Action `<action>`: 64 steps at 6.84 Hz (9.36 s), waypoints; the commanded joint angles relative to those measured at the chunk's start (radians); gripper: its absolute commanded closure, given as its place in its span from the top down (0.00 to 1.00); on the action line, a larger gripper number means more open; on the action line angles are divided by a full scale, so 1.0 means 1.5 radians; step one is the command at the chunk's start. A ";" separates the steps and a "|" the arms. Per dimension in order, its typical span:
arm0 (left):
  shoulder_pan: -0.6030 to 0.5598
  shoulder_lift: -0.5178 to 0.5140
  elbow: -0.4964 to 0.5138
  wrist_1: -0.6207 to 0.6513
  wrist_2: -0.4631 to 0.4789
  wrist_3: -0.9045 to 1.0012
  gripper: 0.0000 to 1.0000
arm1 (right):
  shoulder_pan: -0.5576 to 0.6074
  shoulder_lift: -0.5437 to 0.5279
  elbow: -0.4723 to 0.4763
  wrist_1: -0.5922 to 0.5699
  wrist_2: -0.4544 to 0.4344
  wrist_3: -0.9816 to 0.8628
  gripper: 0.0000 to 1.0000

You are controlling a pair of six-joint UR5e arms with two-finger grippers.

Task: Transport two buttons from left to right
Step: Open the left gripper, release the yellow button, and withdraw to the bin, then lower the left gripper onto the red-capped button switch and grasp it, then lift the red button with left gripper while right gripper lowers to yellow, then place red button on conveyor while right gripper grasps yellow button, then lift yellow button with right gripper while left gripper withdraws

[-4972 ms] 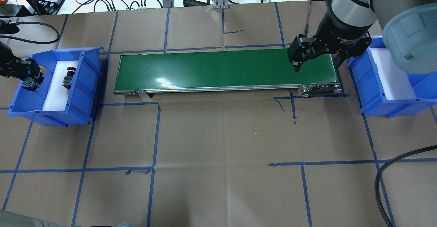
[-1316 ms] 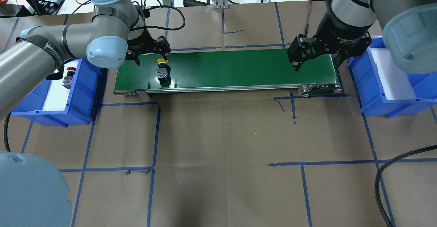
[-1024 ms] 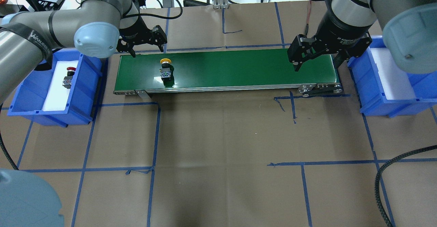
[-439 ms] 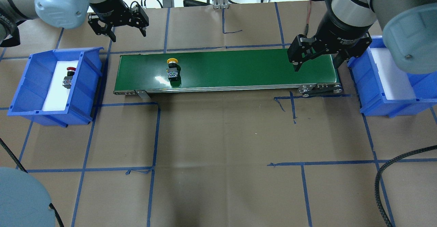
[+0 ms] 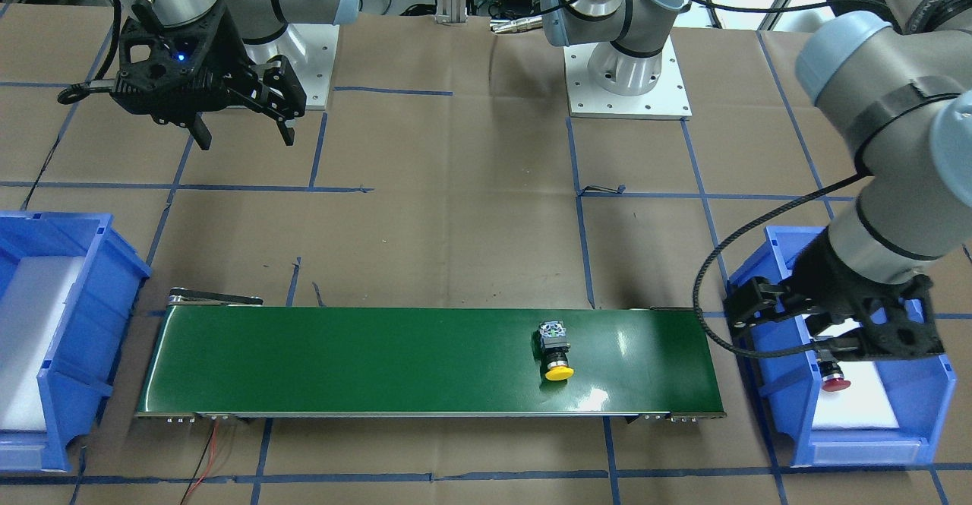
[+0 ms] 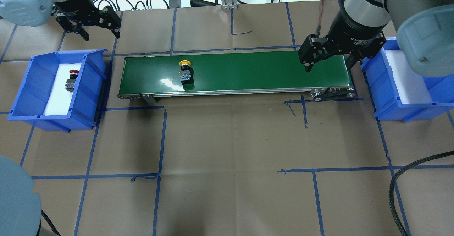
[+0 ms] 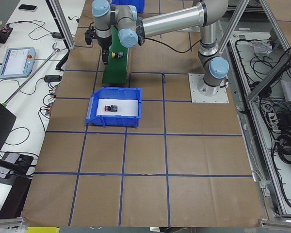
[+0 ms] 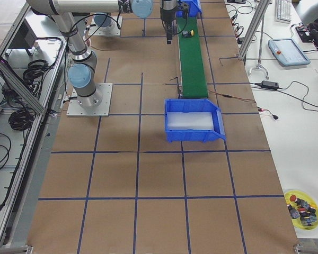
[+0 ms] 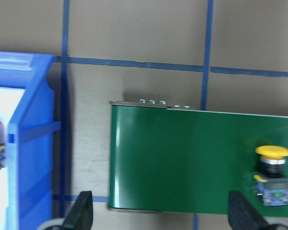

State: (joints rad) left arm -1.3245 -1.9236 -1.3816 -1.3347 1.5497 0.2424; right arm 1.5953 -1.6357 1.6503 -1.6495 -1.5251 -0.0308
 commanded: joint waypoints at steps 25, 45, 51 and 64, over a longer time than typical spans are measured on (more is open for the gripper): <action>0.175 -0.154 -0.100 0.260 -0.010 0.236 0.07 | 0.000 0.015 0.000 -0.002 0.000 -0.001 1.00; -0.116 -0.035 -0.141 0.172 0.000 -0.174 0.05 | 0.001 0.252 0.006 -0.285 0.002 0.010 1.00; -0.116 -0.045 -0.200 0.251 0.001 -0.173 0.18 | 0.000 0.316 -0.022 -0.286 0.002 0.015 1.00; -0.145 0.139 -0.045 -0.118 0.002 -0.173 1.00 | -0.246 0.263 -0.125 -0.137 -0.023 -0.285 0.05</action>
State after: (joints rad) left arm -1.5198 -1.7644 -1.4407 -1.4603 1.5451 -0.0125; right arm 1.3265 -1.2303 1.4979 -1.9107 -1.5583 -0.2894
